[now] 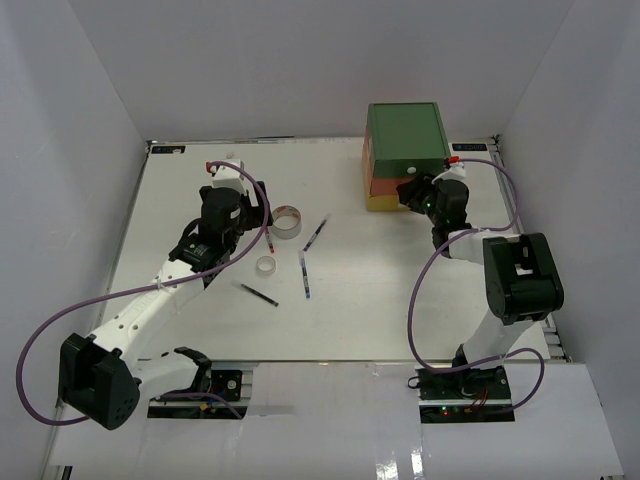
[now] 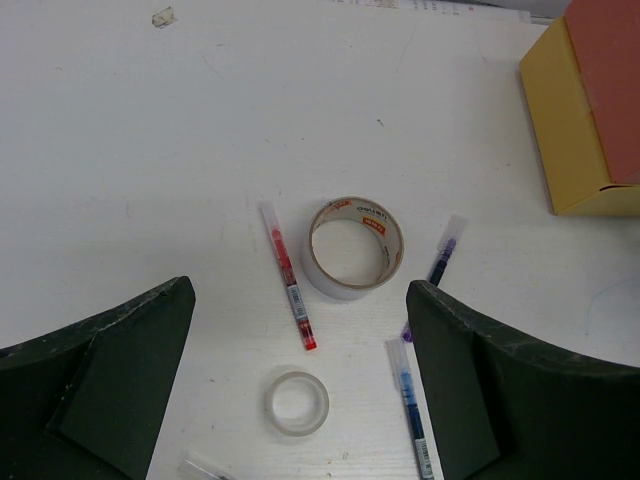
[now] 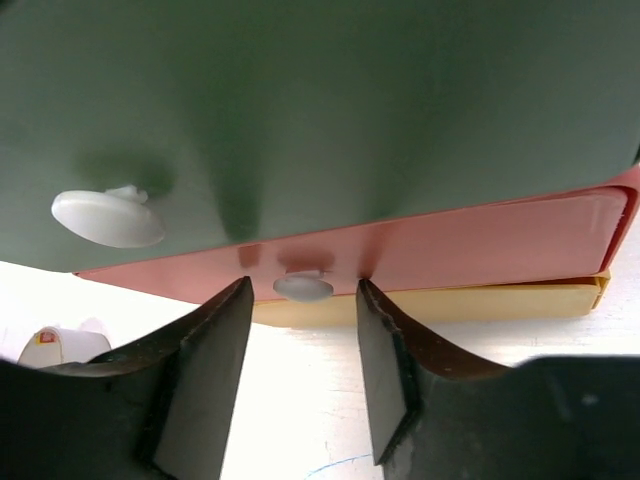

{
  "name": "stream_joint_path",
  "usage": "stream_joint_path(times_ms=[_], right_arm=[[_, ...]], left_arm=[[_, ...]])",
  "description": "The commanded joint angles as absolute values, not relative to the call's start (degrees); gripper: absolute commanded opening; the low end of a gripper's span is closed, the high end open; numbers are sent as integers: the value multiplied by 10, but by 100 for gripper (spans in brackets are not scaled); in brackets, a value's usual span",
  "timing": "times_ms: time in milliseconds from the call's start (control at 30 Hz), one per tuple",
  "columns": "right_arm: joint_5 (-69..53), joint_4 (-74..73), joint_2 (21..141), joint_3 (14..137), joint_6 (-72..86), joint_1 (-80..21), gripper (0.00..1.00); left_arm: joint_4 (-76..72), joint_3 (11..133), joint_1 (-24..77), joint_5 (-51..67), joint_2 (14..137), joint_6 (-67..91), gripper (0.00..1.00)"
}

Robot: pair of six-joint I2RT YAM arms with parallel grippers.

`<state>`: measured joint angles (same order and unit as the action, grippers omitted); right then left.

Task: Sort the stationery into containers
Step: Open the drawer in the storage box.

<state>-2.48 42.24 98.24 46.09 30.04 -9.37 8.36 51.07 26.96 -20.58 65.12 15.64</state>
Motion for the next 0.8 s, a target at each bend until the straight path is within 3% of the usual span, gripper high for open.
stream_joint_path(times_ms=[0, 233, 400, 567, 767], right_arm=[[-31, 468, 986, 489, 297, -91, 50], [-34, 473, 977, 483, 288, -90, 38], [-35, 482, 973, 468, 290, -90, 19], [-33, 486, 955, 441, 289, -90, 12], [-30, 492, 924, 399, 298, -90, 12]], left_arm=[[72, 508, 269, -210, 629, 152, 98], [72, 508, 269, -209, 627, 152, 98], [72, 508, 269, -208, 626, 151, 98], [72, 507, 269, -208, 625, 152, 98], [71, 508, 269, -207, 624, 151, 98]])
